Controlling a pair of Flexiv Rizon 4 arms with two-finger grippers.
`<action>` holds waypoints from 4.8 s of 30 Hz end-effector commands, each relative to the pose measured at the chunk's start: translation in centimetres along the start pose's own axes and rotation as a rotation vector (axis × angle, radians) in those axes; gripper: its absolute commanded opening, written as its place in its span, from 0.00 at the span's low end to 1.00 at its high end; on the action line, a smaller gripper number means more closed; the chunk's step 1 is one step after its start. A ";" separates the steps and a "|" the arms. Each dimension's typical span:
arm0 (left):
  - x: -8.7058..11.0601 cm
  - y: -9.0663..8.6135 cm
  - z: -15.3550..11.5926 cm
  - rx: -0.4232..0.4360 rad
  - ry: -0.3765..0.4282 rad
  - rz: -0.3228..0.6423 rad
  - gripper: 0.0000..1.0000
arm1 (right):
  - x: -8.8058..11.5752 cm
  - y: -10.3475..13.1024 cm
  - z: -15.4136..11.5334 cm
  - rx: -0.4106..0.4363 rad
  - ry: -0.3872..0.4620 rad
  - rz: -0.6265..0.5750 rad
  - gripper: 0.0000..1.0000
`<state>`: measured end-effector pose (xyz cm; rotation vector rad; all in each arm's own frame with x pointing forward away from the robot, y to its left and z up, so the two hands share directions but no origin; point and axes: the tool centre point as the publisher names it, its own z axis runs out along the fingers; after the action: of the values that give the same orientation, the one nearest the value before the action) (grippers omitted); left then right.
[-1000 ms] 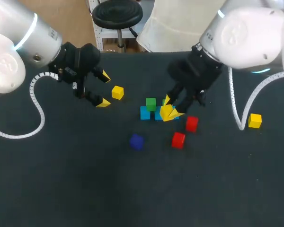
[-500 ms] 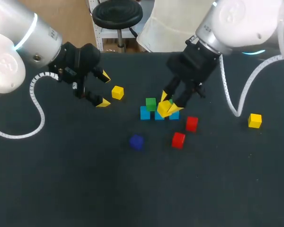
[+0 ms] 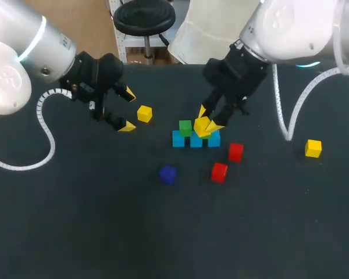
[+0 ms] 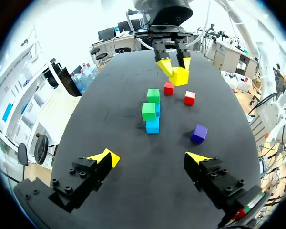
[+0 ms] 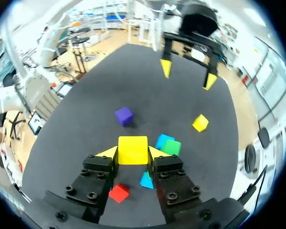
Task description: Place the blue cubes, place green cubes on the blue cubes, place the yellow cubes on the green cubes, then place the red cubes on the yellow cubes, and place purple cube on the red cubes.
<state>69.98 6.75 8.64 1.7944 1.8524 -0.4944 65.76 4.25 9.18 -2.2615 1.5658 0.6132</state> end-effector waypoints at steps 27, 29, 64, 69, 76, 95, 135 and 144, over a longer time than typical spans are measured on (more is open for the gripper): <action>0.1 0.0 0.0 0.000 -0.002 0.003 1.00 | 1.1 -2.8 1.9 0.226 0.096 0.373 0.00; 0.1 0.0 0.0 0.000 -0.002 0.003 1.00 | 1.2 -3.1 2.1 0.226 0.094 0.377 0.00; 0.1 0.0 0.0 0.000 -0.002 0.003 1.00 | 2.6 -5.0 2.9 0.219 0.086 0.428 0.00; 0.1 0.0 0.0 0.000 -0.002 0.003 1.00 | 2.6 -5.1 2.9 0.217 0.084 0.426 0.00; 0.1 0.0 0.0 0.000 -0.002 0.003 1.00 | 2.7 -5.3 2.9 0.216 0.084 0.431 0.00; 0.1 0.0 0.0 0.000 -0.002 0.003 1.00 | 2.7 -5.6 3.0 0.202 0.083 0.432 0.30; 0.1 0.0 0.0 0.000 -0.002 0.003 1.00 | 11.4 2.8 -7.5 0.345 0.169 0.471 1.00; 0.1 0.0 0.0 0.000 -0.002 0.003 1.00 | 14.9 6.8 -8.3 0.414 0.210 0.563 1.00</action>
<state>69.98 6.76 8.64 1.7943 1.8525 -0.4945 66.78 -12.44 8.65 -1.7033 2.2445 0.2911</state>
